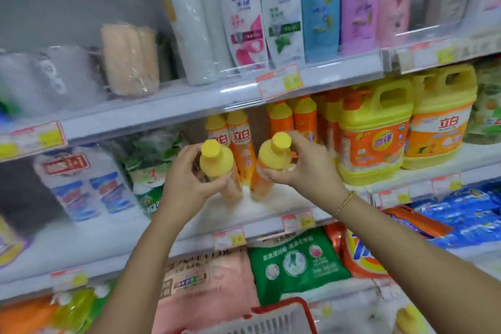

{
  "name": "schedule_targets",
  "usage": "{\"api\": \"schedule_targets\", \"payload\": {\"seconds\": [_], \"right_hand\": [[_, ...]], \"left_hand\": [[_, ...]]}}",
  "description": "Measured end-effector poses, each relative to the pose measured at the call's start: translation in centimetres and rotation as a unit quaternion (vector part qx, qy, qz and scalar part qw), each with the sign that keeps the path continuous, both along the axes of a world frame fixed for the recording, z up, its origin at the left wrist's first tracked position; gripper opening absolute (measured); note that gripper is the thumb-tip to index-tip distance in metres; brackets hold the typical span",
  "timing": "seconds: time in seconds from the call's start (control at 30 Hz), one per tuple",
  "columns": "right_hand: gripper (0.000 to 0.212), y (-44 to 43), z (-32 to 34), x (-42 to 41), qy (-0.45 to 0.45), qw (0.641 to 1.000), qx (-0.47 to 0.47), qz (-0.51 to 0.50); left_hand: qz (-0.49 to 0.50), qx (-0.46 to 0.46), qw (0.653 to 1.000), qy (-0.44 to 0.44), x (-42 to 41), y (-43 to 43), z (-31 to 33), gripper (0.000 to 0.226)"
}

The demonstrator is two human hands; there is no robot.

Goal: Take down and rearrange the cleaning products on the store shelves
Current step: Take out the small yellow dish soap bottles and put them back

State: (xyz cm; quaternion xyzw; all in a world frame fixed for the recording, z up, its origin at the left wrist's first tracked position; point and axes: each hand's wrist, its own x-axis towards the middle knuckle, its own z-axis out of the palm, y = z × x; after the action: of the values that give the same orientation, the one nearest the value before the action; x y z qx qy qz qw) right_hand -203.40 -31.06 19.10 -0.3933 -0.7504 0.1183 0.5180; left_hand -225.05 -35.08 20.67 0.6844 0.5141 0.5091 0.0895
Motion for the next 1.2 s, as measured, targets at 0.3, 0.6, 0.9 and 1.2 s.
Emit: {"api": "schedule_targets", "payload": {"seconds": [0.3,0.6,0.9,1.2], "right_hand": [[0.041,5.5,1.0,-5.6,-0.038,0.999,-0.029,-0.003],[0.049,8.3,-5.7,-7.2,0.042,0.98,-0.191,0.033],[0.043,9.4,-9.9,-7.6,0.002,0.962,-0.273,0.007],[0.042,10.3,-10.4,-7.9,0.008,0.959,-0.283,0.014]], "left_hand": [[-0.049,-0.097,0.988,-0.114,-3.4,7.4,-1.3,0.049],[-0.02,-0.144,0.979,-0.142,-3.2,10.2,-6.2,0.06],[0.003,-0.199,0.958,-0.205,-3.3,10.3,-11.3,0.054],[-0.036,-0.19,0.957,-0.214,-3.0,10.4,-11.7,0.048]]}}
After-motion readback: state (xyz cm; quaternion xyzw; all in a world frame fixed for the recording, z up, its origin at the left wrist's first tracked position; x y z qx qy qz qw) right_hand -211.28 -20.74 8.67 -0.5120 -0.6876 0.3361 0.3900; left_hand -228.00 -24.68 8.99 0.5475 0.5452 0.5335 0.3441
